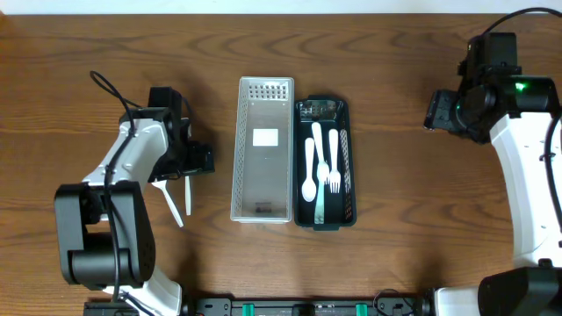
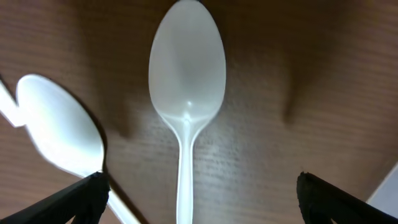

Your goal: Pack container

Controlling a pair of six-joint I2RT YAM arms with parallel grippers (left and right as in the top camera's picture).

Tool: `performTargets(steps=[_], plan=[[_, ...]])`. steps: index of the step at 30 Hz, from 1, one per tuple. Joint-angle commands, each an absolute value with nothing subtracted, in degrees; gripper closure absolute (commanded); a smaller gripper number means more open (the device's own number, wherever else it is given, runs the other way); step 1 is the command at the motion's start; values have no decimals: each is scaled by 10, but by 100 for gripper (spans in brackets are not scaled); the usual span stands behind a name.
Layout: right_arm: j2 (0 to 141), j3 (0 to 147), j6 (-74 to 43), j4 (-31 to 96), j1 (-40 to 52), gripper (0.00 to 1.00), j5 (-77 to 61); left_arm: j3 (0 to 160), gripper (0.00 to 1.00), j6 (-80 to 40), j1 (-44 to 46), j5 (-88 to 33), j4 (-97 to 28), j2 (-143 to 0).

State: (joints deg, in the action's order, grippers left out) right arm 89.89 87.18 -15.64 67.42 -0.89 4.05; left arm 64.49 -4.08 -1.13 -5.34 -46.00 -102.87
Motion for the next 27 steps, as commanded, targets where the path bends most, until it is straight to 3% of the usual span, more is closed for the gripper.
performTargets(steps=[1, 17, 21, 27], plan=[[903, 862, -147, 667, -12, 30, 43, 630, 2, -29, -13, -67, -454, -1043], [903, 861, -147, 665, -12, 30, 43, 623, 1, -29, -13, -64, -444, -1080], [903, 861, -147, 665, -12, 30, 43, 623, 18, -29, -13, -64, -447, -1080], [903, 861, -147, 665, -12, 30, 43, 623, 61, -29, -13, -64, -447, -1080]])
